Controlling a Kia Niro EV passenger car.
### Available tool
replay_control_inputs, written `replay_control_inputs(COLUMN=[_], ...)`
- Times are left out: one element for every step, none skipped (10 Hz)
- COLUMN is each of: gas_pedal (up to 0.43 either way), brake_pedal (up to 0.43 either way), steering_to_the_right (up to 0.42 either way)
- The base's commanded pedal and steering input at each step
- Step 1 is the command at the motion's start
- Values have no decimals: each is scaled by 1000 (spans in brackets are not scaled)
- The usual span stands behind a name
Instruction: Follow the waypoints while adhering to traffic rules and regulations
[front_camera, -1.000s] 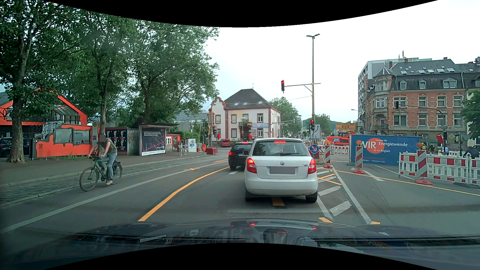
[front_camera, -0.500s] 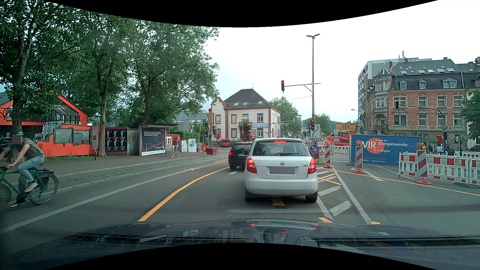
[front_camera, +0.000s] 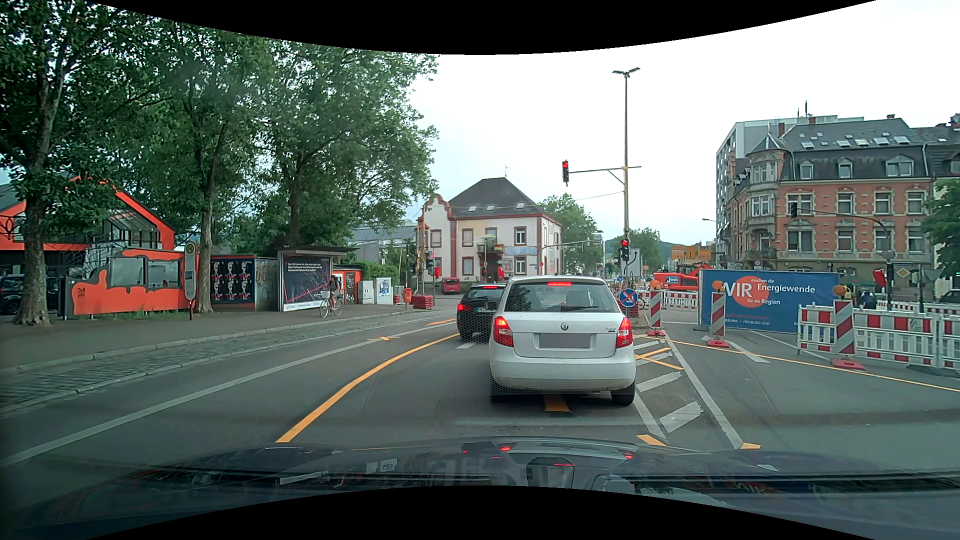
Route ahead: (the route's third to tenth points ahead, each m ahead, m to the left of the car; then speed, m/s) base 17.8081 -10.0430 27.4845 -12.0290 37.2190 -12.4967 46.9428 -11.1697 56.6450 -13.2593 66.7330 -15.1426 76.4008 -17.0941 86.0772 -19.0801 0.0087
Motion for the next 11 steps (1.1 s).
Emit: replay_control_inputs(gas_pedal=[0, 0, 0, 0, 0, 0, 0, 0, 0, 0, 0], brake_pedal=[250, 250, 250, 250, 250, 250, 250, 250, 250, 250, 250], steering_to_the_right=[-10, -10, -10, -10, -10, -10, -10, -10, -10, -10, -10])
